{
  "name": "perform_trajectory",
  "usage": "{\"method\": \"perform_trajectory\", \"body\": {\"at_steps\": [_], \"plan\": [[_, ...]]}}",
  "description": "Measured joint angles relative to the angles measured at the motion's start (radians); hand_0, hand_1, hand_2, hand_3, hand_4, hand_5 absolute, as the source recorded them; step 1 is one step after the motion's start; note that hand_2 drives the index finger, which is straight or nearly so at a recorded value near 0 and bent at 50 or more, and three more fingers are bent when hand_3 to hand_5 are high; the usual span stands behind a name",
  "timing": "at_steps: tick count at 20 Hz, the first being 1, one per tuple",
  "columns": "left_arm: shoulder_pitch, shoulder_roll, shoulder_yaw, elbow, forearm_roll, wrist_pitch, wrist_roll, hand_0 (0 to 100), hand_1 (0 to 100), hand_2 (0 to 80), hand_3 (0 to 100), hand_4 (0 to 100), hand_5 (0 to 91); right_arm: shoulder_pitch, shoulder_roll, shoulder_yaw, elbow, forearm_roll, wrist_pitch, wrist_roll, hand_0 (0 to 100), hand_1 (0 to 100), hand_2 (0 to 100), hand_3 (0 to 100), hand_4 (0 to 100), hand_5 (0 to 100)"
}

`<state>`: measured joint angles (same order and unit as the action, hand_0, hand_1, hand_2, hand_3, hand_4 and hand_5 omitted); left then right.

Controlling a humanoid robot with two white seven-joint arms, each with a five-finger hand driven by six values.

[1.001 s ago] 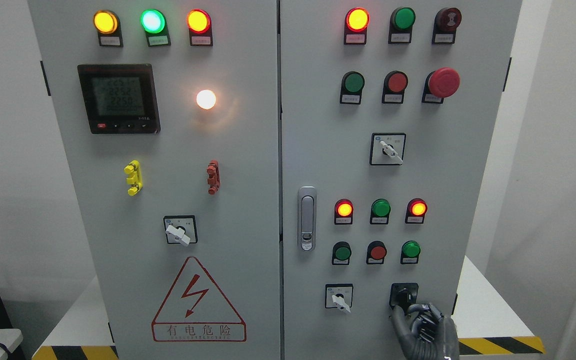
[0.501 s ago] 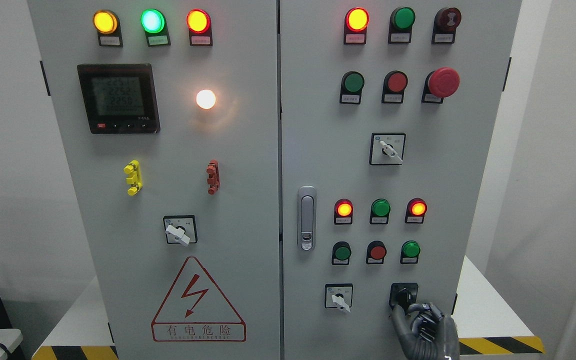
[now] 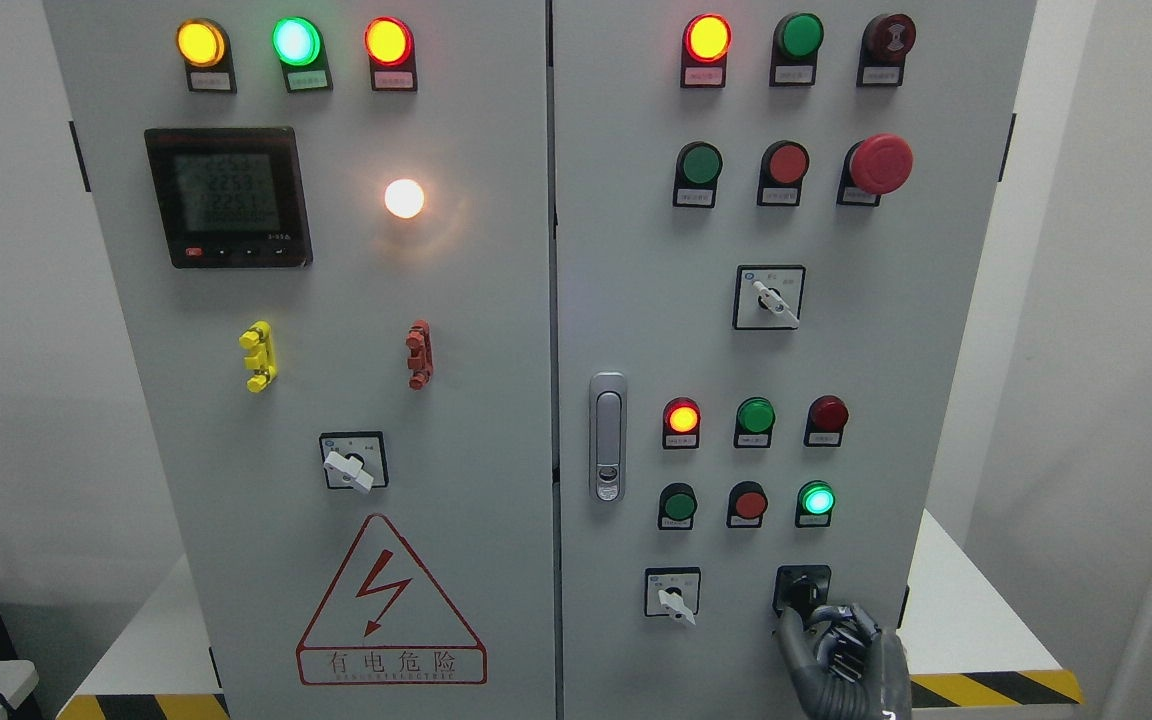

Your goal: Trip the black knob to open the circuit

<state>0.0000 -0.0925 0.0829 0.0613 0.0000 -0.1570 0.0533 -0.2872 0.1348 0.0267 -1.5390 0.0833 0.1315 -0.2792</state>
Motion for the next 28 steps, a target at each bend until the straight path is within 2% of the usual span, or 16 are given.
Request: {"method": "perform_trajectory", "body": {"at_steps": [7, 28], "plan": [[0.000, 0.000, 0.000, 0.000, 0.000, 0.000, 0.000, 12, 39, 0.0, 0, 0, 0.0, 0.000, 0.000, 0.008, 0.000, -0.003, 0.000, 0.016, 52, 81, 66, 100, 100, 99], [0.000, 0.000, 0.000, 0.000, 0.000, 0.000, 0.000, 12, 39, 0.0, 0, 0, 0.0, 0.000, 0.000, 0.015, -0.002, 0.004, -0.003, 0.021, 51, 81, 64, 99, 100, 99]]}}
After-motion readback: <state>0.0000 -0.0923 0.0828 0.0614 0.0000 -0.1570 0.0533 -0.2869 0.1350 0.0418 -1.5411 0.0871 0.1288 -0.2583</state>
